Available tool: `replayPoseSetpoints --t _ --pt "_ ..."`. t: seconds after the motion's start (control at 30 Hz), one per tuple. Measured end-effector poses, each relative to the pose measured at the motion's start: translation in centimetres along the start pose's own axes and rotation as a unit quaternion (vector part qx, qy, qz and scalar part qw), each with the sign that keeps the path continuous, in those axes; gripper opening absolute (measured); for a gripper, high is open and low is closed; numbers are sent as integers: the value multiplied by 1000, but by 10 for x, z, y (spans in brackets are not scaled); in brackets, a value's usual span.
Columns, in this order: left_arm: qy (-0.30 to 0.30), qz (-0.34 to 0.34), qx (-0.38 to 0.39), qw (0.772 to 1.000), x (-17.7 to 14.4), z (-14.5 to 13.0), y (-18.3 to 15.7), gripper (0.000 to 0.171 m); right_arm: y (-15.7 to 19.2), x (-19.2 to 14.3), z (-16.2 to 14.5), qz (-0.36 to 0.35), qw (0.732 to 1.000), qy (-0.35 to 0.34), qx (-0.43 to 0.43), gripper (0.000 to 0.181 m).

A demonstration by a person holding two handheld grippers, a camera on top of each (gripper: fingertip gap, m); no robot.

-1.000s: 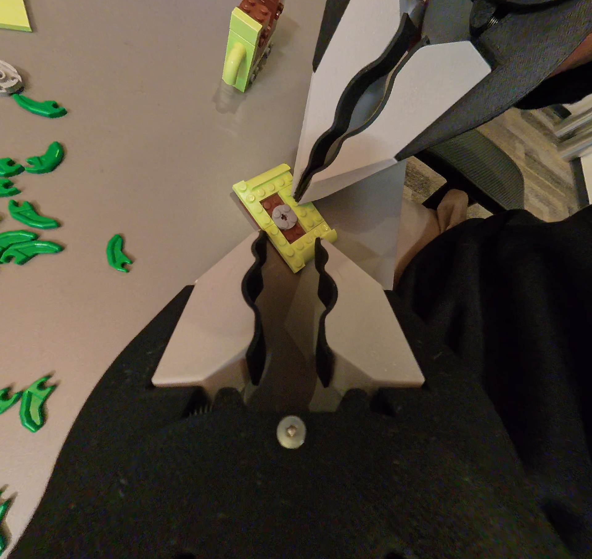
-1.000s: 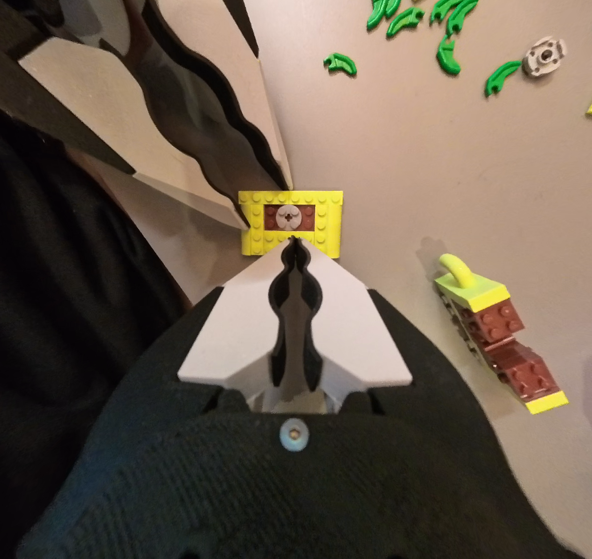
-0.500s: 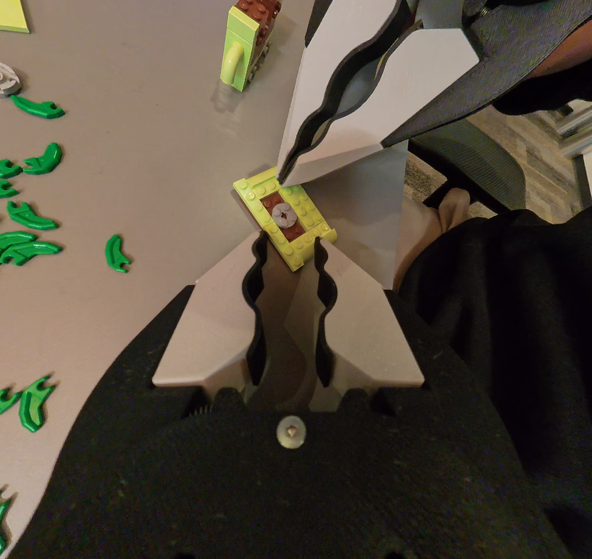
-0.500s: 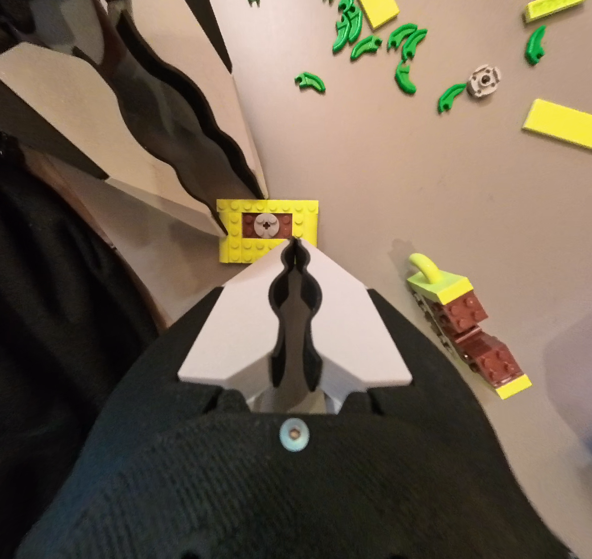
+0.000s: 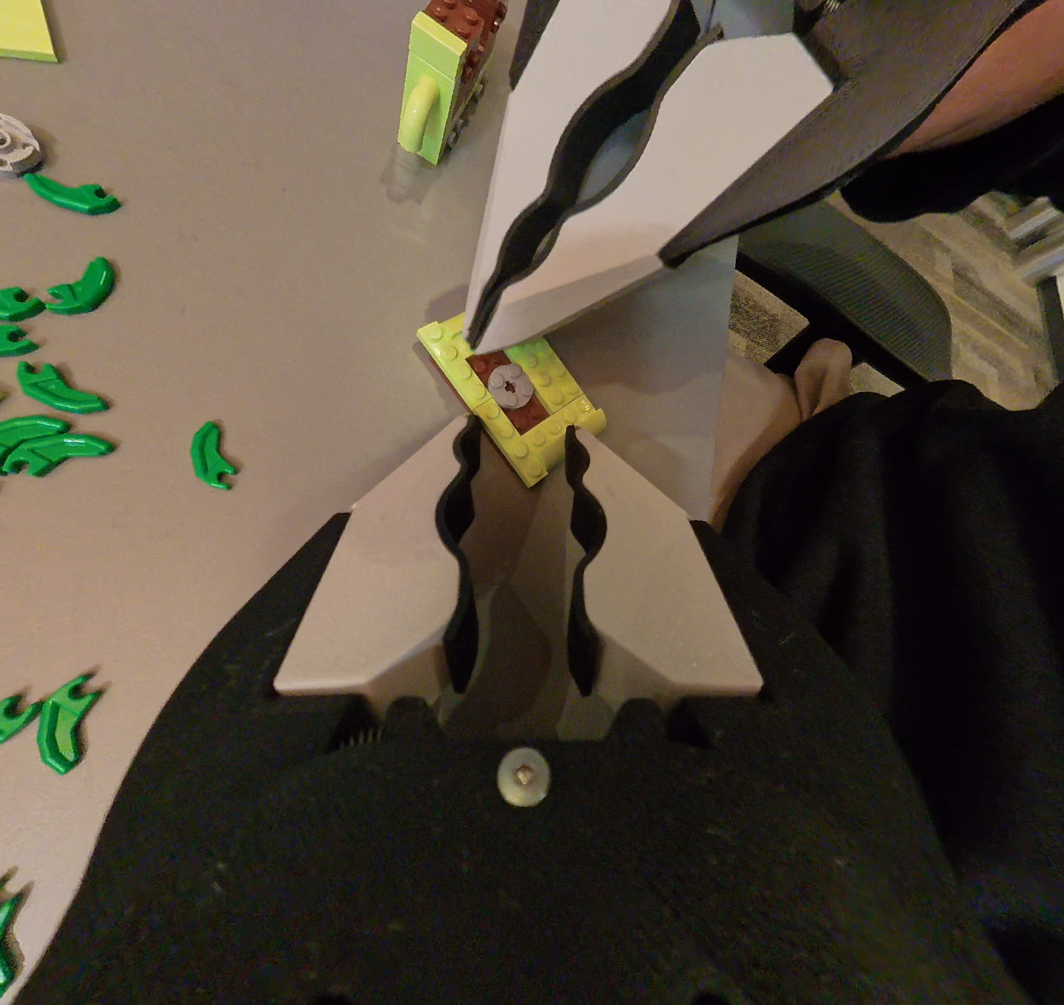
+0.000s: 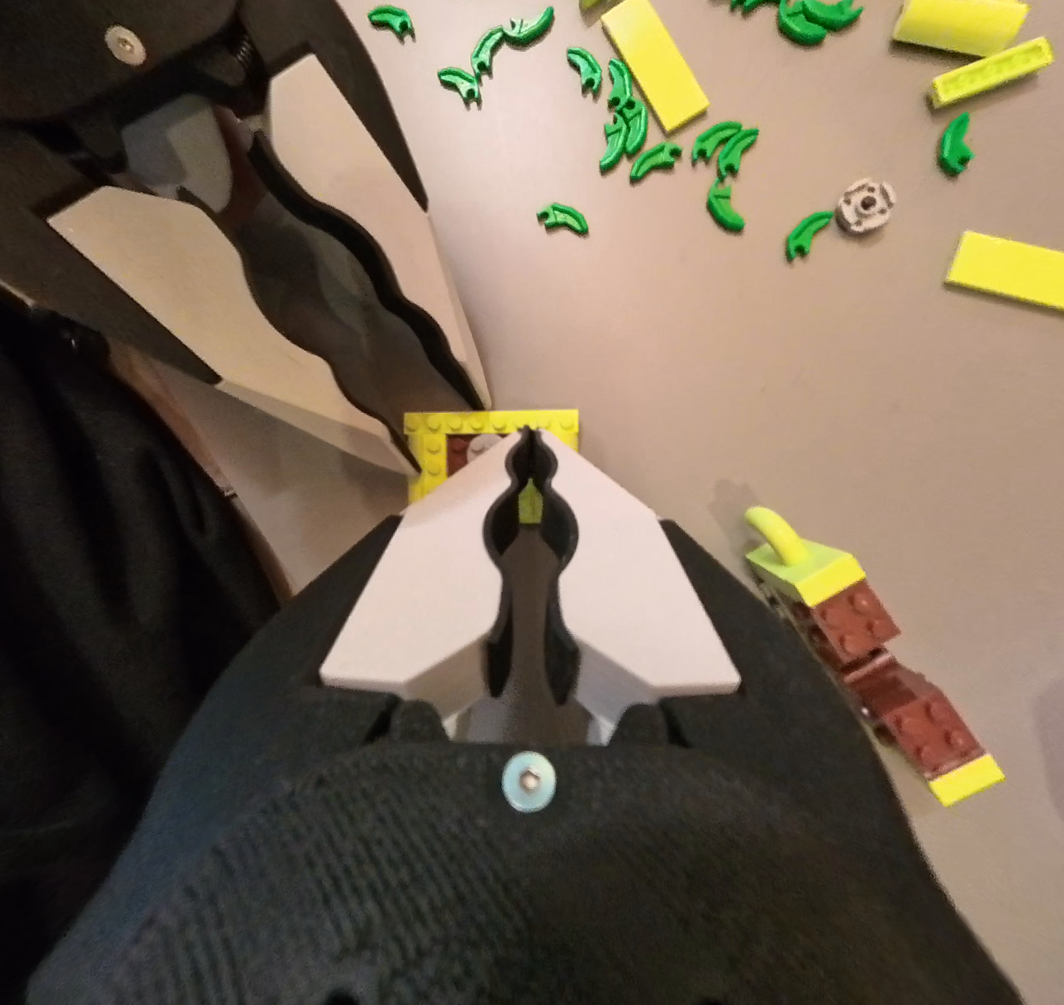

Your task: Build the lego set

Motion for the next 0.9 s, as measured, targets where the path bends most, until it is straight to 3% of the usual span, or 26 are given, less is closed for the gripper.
replayPoseSetpoints --t 0.53,0.67,0.77,0.9 --pt "1 -6 -7 1000 0 0 0 26 3 7 5 -5 1000 21 -18 0" --pt "1 -8 -8 1000 0 0 0 25 4 6 7 -4 999 -17 -50 0" --pt "0 -7 -9 1000 0 0 0 25 -11 -13 18 -66 993 -68 -65 9" --pt "0 -7 -9 1000 0 0 0 25 -15 -19 3 -74 995 -53 -44 0"
Point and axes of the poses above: each gripper's, where its closed fingertips meet, x out along the fingers, z out of its top, y = z × x across the jaws, the point moved 3 cm from there along -x, back along the fingers, and after that the axes turned 7 degrees about -x, right-handed, at the moved point
